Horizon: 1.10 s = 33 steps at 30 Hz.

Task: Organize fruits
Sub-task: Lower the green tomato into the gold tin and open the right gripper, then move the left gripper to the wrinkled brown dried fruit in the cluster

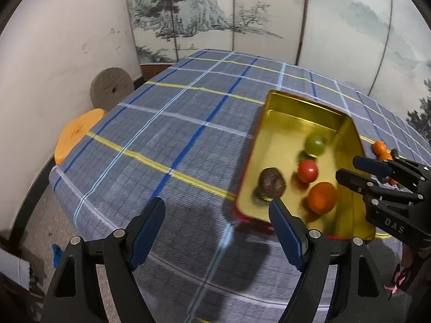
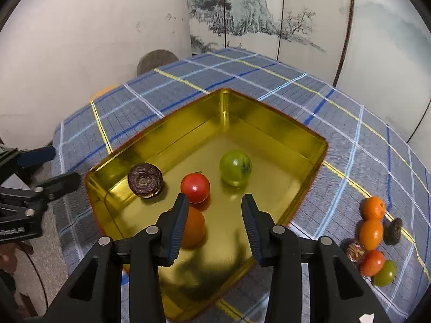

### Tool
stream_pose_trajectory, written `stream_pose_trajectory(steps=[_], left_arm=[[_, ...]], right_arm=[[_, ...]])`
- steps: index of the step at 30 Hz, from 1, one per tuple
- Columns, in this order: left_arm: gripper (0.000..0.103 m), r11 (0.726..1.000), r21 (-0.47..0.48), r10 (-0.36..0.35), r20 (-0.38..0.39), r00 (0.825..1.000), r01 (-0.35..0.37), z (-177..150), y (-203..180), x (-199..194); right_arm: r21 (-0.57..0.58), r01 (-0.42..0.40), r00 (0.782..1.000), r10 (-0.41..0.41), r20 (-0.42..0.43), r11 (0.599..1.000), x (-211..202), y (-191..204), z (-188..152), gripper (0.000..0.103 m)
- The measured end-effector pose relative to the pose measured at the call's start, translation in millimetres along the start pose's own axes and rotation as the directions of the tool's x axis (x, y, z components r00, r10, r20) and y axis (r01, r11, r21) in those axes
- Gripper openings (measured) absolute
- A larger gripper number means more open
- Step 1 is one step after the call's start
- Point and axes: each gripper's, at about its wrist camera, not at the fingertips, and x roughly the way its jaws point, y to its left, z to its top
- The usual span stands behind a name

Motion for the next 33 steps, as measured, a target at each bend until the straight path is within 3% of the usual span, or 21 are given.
stream_pose_trajectory(steps=[5,11,18,23,25,30,33], left_arm=[[0.080,0.998,0.050,-0.042,0.011,0.999,0.042,6,-29,-4],[0.080,0.984,0.140,-0.113,0.007,0.994,0.111,12,-86,-4],[0.080,0.948,0.231,-0.214,-0.040,0.976,0.217,15,-168,10],[0.080,0.927,0.268,-0.250,-0.087,0.964,0.264,17,-214,26],[0.079,0.925,0.271,-0.248,-0.103,0.963,0.267,18,-226,34],[0.079,0.934,0.297,-0.180,-0.081,0.980,0.197,23,-243,41],[0.078,0.924,0.328,-0.189,-0.059,0.980,0.197,25,-250,37]], right_arm=[[0.040,0.028,0.998,-0.029,0.047,0.999,-32,-19,-14,0.045],[0.144,0.131,0.988,-0.142,0.068,0.981,-69,-77,-46,0.051],[0.306,0.288,0.955,-0.294,-0.027,0.908,-95,-168,-106,0.058],[0.347,0.360,0.932,-0.346,-0.106,0.866,-94,-209,-141,0.064],[0.361,0.374,0.927,-0.355,-0.120,0.854,-91,-221,-148,0.067],[0.412,0.396,0.917,-0.377,-0.132,0.821,-90,-244,-161,0.076],[0.422,0.409,0.911,-0.390,-0.133,0.809,-90,-252,-165,0.080]])
